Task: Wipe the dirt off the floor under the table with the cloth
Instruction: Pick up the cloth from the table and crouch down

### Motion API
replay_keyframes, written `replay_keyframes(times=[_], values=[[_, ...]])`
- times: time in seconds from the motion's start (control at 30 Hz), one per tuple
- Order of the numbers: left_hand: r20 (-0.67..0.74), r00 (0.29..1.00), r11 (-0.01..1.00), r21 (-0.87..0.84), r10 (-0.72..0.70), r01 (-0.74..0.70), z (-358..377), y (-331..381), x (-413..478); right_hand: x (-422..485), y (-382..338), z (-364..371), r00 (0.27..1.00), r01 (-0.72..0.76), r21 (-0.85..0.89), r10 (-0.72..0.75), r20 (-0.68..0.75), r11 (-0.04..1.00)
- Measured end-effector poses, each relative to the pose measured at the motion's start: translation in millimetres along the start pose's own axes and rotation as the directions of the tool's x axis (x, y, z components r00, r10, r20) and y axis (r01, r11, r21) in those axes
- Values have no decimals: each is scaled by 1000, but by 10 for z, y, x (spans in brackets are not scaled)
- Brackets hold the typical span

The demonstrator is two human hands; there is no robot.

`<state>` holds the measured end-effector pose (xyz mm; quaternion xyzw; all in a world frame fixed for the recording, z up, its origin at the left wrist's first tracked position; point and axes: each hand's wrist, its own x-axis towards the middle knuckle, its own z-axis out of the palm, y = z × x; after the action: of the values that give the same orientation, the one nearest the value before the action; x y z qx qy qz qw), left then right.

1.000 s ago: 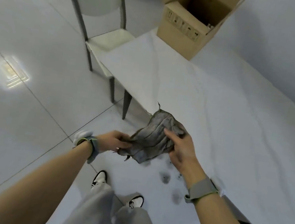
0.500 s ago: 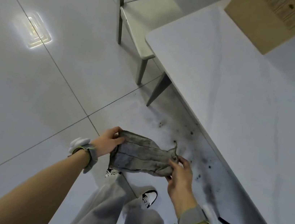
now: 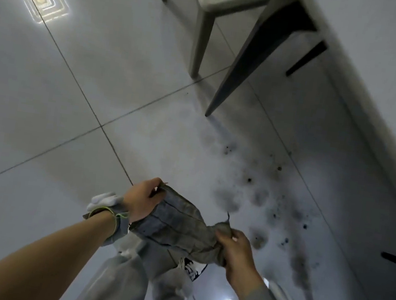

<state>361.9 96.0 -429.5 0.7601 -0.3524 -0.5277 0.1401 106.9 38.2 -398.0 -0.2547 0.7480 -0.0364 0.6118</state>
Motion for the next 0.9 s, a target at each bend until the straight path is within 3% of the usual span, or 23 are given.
replay_keyframes(times=[0.23, 0.43, 0.63, 0.9], values=[[-88, 995, 992, 126, 41, -30, 815, -508, 1089, 1529, 237, 91, 978, 205, -389, -200, 55, 898], [62, 989, 889, 433, 132, -146, 1074, -719, 2321, 2830, 138, 426, 912, 394, -574, -384, 146, 717], [78, 982, 797, 574, 174, -187, 946, -961, 3245, 3787, -64, 811, 810, 541, -578, -563, 163, 611], [-39, 947, 855, 444, 318, -269, 783, -1553, 3685, 4354, -60, 1090, 755, 621, -565, -607, 247, 543]])
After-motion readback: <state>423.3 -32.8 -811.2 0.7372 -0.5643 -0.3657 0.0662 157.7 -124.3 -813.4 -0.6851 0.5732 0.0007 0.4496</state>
